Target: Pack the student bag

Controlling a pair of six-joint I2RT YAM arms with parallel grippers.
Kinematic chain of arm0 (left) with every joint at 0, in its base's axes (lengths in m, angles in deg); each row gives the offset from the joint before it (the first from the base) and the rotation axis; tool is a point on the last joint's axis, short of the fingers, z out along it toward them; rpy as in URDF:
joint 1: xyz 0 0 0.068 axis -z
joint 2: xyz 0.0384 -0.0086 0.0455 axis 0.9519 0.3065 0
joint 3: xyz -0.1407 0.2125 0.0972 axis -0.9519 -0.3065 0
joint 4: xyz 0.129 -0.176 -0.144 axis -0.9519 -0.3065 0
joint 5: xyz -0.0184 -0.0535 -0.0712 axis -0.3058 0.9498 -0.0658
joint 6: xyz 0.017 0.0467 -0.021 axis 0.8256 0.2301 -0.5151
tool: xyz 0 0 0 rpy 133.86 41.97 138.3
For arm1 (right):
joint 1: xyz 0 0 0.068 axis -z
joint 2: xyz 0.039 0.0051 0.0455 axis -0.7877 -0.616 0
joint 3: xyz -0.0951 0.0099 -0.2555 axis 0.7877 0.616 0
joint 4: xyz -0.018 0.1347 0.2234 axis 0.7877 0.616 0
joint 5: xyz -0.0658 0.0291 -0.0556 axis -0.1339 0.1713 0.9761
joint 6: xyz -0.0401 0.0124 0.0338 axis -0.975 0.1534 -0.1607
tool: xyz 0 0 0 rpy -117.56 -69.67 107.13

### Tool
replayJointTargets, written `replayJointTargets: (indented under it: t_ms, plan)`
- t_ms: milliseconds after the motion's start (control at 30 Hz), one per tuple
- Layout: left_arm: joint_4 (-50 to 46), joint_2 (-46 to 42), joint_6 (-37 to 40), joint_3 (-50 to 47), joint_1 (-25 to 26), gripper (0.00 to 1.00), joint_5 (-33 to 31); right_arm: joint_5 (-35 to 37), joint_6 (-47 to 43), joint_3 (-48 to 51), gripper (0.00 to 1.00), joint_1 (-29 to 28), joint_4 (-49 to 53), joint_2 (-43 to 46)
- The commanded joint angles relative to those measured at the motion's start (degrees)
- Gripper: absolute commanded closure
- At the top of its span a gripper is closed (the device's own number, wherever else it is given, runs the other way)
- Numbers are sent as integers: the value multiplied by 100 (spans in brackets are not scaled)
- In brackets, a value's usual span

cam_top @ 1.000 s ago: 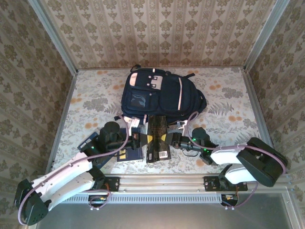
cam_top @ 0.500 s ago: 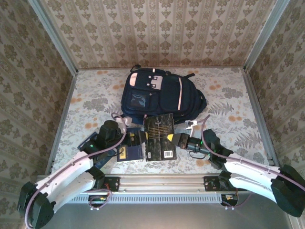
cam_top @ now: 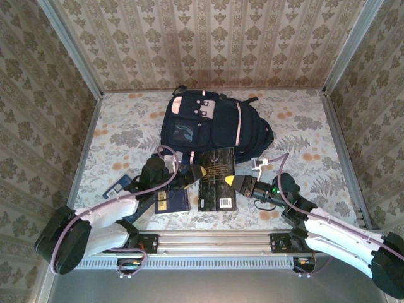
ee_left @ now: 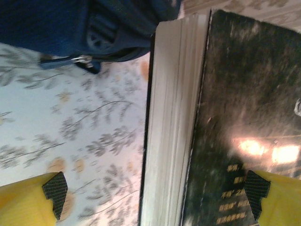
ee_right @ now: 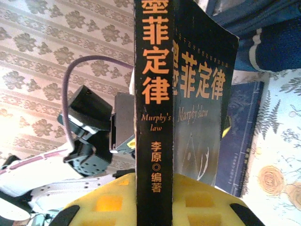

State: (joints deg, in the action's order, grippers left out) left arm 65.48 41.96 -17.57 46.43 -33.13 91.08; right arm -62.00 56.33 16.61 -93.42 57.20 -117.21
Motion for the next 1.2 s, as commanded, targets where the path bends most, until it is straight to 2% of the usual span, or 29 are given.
replayJointTargets:
  t_ms: [0, 200, 433, 533, 767, 967, 1067, 1167]
  plan:
    - [1388, 122, -633, -49, 116, 0, 262, 58, 234, -254, 100, 15, -524, 228]
    - [2351, 483, -1037, -64, 304, 0, 281, 168, 364, -311, 100, 19, -654, 248]
    - [4107, 1331, -1758, -131, 430, 3, 400, 408, 466, -231, 100, 207, -252, 474]
    - [4590, 1667, -1966, -123, 427, 12, 431, 447, 475, -174, 100, 384, 91, 695]
    - [4543, 1784, -1826, -116, 359, 42, 431, 459, 130, -271, 100, 695, 1303, 1189]
    - [4259, 1757, -1576, -14, 366, 71, 674, 385, -103, -322, 100, 744, 1638, 1086]
    - [3956, 1667, -1263, 20, 351, 83, 771, 204, -301, -476, 94, 748, 1795, 978]
    - [3447, 1467, -851, 89, 359, 94, 897, -89, -505, -609, 70, 757, 1830, 882]
